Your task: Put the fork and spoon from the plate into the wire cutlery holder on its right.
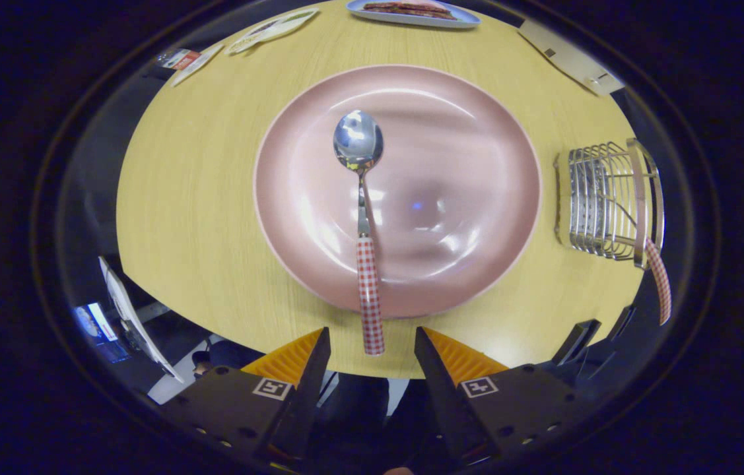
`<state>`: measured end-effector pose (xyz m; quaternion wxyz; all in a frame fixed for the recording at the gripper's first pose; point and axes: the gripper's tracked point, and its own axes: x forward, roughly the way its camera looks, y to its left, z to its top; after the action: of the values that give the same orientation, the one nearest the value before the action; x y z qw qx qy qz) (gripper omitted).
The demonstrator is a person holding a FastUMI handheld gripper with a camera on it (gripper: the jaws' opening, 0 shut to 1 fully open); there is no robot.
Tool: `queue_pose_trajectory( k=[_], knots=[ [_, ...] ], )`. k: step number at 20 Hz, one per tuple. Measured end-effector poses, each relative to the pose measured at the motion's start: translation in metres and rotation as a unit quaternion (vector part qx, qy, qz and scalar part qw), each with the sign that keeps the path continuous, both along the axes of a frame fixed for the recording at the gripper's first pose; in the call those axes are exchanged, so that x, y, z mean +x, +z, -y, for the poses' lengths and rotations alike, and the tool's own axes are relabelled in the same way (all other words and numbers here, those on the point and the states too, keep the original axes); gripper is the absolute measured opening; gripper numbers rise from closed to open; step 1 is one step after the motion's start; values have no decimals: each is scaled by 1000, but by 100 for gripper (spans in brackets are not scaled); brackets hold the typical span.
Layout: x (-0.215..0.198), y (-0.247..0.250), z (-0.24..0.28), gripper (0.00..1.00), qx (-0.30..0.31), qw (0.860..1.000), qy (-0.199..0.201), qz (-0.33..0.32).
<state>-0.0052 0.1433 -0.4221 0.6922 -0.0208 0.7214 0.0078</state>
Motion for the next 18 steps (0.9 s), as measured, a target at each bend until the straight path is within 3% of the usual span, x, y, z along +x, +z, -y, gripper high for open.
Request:
queue_pose_trajectory(
  k=[7, 9, 10, 18],
  knots=[
    [0, -16, 1, 15, -4, 1000, -11, -6],
    [0, -13, 4, 18, 0, 1000, -8, -11],
    [-1, -5, 5, 6, 1, 1000, -9, -13],
    [-14, 76, 14, 6, 53, 998, -28, -31]
  ],
)
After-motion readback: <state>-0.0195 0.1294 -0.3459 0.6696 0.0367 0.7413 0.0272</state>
